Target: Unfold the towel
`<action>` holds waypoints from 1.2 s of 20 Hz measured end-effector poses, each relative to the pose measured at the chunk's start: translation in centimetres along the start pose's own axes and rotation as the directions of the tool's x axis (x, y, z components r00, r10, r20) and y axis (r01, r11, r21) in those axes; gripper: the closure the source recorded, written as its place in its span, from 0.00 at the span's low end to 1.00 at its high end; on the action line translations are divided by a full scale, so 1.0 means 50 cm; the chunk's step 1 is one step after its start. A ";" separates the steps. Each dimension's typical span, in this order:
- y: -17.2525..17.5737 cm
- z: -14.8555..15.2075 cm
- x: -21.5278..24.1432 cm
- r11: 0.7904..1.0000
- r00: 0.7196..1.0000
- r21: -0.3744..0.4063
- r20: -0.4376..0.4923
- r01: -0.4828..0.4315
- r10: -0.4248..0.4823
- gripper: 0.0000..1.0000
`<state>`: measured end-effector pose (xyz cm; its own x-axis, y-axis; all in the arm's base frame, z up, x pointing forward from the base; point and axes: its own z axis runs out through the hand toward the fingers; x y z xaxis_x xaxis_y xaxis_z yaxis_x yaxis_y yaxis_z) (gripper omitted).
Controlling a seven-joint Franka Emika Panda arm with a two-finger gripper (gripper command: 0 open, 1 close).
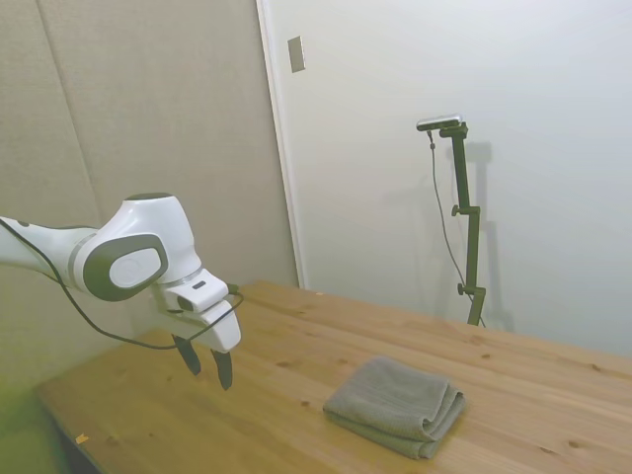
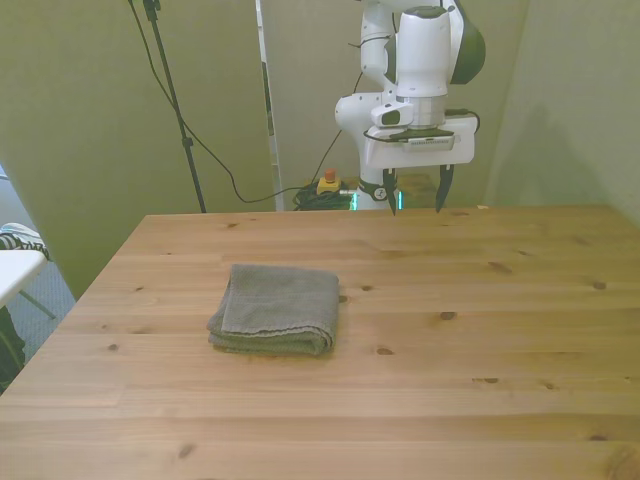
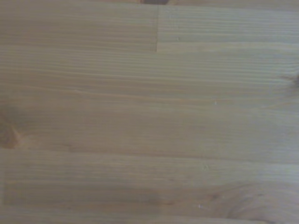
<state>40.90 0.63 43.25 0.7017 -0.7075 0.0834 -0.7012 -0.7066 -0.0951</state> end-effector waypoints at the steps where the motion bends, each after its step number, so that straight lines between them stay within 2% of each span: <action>1: 0.000 0.001 0.001 1.000 1.000 0.001 0.002 -0.002 0.002 0.00; 3: 0.009 0.002 0.012 1.000 1.000 0.008 0.008 -0.021 0.021 0.00; 5: 0.037 -0.004 0.060 0.997 0.997 0.025 -0.010 -0.072 0.072 0.00; 7: 0.101 -0.001 0.151 0.988 0.988 0.033 -0.031 -0.151 0.152 0.00; 9: 0.197 0.015 0.263 0.973 0.972 0.038 -0.037 -0.230 0.231 0.00; 12: 0.296 0.044 0.403 0.952 0.952 0.058 -0.040 -0.302 0.304 0.00; 18: 0.304 0.095 0.540 0.933 0.943 0.136 0.064 -0.332 0.326 0.00; 24: 0.340 0.095 0.563 0.925 0.933 0.136 0.127 -0.354 0.338 0.00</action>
<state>49.30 -31.26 39.29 0.4335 -0.8976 -0.0801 -0.8800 -0.4025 -0.2524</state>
